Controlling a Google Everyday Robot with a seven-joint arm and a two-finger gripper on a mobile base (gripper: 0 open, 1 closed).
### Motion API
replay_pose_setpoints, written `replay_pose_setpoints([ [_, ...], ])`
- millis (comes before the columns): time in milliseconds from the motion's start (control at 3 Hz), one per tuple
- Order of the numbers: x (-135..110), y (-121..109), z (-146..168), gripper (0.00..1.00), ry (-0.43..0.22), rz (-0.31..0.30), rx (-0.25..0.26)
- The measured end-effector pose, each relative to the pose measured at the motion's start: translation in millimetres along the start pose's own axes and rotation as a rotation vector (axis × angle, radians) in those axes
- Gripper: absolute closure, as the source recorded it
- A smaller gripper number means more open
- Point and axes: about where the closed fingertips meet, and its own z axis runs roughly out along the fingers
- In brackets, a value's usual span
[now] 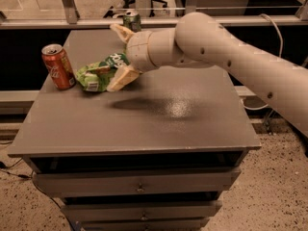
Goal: Move green rice chip bag near coke can
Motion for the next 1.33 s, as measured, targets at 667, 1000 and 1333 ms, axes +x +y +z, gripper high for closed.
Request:
replay_pose_setpoints([
  [667, 25.4, -11.6, -107.9, 0.00, 0.041, 0.066, 0.047],
  [1000, 44.3, -5.0, -160.6, 0.00, 0.036, 0.130, 0.060],
  [1333, 48.8, -1.4, -176.5, 0.00, 0.036, 0.150, 0.064],
])
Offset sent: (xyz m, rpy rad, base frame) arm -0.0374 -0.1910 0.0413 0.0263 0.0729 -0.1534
